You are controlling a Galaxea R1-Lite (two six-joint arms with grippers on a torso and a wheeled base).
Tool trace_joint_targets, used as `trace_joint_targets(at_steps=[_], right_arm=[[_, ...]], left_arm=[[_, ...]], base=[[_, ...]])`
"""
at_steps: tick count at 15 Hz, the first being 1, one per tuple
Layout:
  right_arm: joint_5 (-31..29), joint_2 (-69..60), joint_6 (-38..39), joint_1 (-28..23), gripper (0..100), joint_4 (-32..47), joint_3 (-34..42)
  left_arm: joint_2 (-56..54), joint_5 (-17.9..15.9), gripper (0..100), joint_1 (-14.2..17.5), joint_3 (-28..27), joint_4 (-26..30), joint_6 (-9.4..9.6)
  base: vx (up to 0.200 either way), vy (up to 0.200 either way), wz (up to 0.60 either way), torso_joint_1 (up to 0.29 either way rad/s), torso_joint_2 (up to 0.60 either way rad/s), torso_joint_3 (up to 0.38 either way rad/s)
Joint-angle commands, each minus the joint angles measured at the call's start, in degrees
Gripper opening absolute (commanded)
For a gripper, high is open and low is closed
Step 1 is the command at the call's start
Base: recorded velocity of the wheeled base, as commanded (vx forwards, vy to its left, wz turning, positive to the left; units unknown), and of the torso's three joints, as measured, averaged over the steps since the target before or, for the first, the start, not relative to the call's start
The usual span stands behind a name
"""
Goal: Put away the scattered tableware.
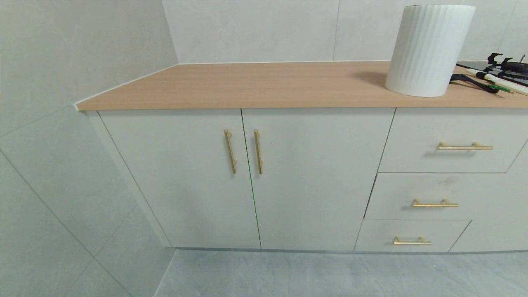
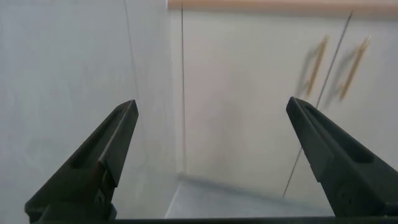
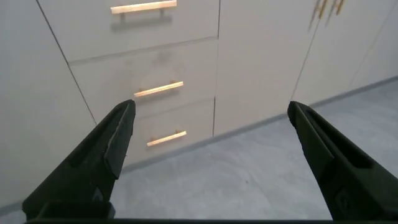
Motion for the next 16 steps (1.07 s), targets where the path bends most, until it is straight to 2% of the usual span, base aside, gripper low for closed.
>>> trace_joint_targets(at_steps=[1, 2, 4, 5, 6, 8, 11, 15, 16], right_arm=[[5.1, -0.4, -0.2, -0.1, 100, -9.5, 9.0], [11.2, -0.4, 0.0, 0.0, 100, -9.2, 9.0], [14.8, -0.4, -0.1, 0.0, 100, -8.7, 9.0], [16.9, -0.4, -0.4, 0.0, 100, -8.7, 9.0], [19.4, -0.4, -0.4, 0.0, 100, -8.7, 9.0], [21.9, -0.3, -1.0, 0.0, 100, -4.7, 8.7], [23.3, -0.4, -1.0, 0.0, 100, -6.0, 9.0], [23.4, -0.4, -1.0, 0.0, 100, -6.0, 9.0], [23.4, -0.4, -0.9, 0.0, 100, -6.1, 9.0]], left_arm=[[-1.3, -1.8, 100, 0.7, 5.7, 0.6, 0.50], [-1.3, -3.5, 100, 0.7, 5.7, 3.2, 0.41], [-1.3, -4.8, 100, 0.7, 5.7, 4.0, 0.68], [-1.3, -9.9, 100, 0.7, 5.7, 4.1, 0.50], [-1.3, -12.3, 100, 0.7, 5.7, 5.9, 0.85], [-1.3, -13.0, 100, 0.7, 5.7, 6.2, 0.85], [-1.3, -13.0, 100, 0.7, 5.7, 6.2, -0.29], [-1.3, -13.1, 100, 0.7, 5.7, 6.2, 1.20], [-1.3, -13.1, 100, 0.7, 5.7, 6.2, 0.41]], base=[[0.000, 0.000, 0.00, 0.000, 0.00, 0.000], [0.000, 0.000, 0.00, 0.000, 0.00, 0.000], [0.000, 0.000, 0.00, 0.000, 0.00, 0.000], [0.000, 0.000, 0.00, 0.000, 0.00, 0.000], [0.000, 0.000, 0.00, 0.000, 0.00, 0.000], [0.000, 0.000, 0.00, 0.000, 0.00, 0.000], [0.000, 0.000, 0.00, 0.000, 0.00, 0.000], [0.000, 0.000, 0.00, 0.000, 0.00, 0.000], [0.000, 0.000, 0.00, 0.000, 0.00, 0.000]])
